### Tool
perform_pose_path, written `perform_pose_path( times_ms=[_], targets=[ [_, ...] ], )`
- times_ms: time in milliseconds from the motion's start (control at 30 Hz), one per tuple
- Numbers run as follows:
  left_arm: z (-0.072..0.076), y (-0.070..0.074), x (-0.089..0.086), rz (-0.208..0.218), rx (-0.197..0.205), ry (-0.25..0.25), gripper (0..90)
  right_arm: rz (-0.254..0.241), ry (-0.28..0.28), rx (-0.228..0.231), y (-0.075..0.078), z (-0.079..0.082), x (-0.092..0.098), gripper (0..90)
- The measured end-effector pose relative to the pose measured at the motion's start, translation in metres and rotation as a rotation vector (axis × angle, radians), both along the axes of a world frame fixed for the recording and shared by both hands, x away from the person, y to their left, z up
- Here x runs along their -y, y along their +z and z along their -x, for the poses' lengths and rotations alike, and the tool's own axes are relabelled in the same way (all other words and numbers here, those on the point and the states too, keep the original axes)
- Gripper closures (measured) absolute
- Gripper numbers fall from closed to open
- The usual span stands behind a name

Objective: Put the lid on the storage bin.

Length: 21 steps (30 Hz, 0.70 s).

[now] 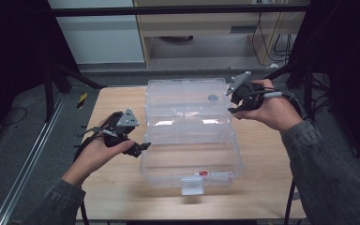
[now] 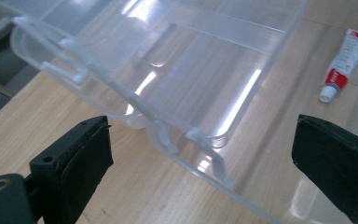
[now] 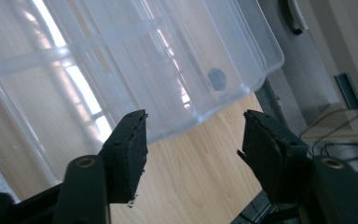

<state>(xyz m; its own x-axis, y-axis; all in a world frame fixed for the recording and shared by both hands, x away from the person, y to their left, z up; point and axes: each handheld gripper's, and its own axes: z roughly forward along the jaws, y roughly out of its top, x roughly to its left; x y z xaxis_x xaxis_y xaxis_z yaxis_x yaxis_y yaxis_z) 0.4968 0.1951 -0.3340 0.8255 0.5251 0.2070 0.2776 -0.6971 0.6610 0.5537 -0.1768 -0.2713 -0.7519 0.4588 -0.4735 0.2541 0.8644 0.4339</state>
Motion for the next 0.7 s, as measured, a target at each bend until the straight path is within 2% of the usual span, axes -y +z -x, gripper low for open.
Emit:
perform_pose_path(
  times_ms=[33,100,167,200,233,333,367,467,567,700],
  targets=[
    [0.0,0.0,0.003,-0.005,-0.011,-0.01,4.8,0.0,0.0,0.0,0.0,0.0,0.0,41.9],
    [0.0,-0.001,0.01,-0.008,-0.031,-0.031,5.2,0.01,0.041,-0.017,0.001,-0.006,-0.008,48.2],
    [0.001,-0.003,0.018,-0.028,-0.062,-0.074,5.2,0.024,0.096,-0.055,-0.002,-0.016,-0.021,54.9],
    [0.001,-0.003,0.018,-0.028,-0.062,-0.074,5.2,0.024,0.096,-0.055,-0.002,-0.016,-0.021,54.9],
    [0.004,-0.006,0.023,-0.059,-0.075,-0.113,5.1,0.048,0.138,-0.08,-0.006,-0.021,-0.03,58.1],
    [0.009,-0.009,0.028,-0.091,-0.092,-0.16,5.3,0.074,0.184,-0.107,-0.012,-0.025,-0.04,61.1],
    [0.009,-0.009,0.028,-0.091,-0.092,-0.16,5.5,0.074,0.184,-0.107,-0.012,-0.025,-0.04,61.1],
    [0.016,-0.011,0.031,-0.102,-0.114,-0.196,8.3,0.11,0.216,-0.151,-0.019,-0.03,-0.05,65.2],
    [0.021,-0.011,0.034,-0.11,-0.112,-0.224,8.4,0.126,0.229,-0.175,-0.024,-0.032,-0.053,67.9],
    [0.027,-0.013,0.037,-0.131,-0.123,-0.254,9.9,0.153,0.25,-0.192,-0.028,-0.034,-0.057,72.9]
  ],
)
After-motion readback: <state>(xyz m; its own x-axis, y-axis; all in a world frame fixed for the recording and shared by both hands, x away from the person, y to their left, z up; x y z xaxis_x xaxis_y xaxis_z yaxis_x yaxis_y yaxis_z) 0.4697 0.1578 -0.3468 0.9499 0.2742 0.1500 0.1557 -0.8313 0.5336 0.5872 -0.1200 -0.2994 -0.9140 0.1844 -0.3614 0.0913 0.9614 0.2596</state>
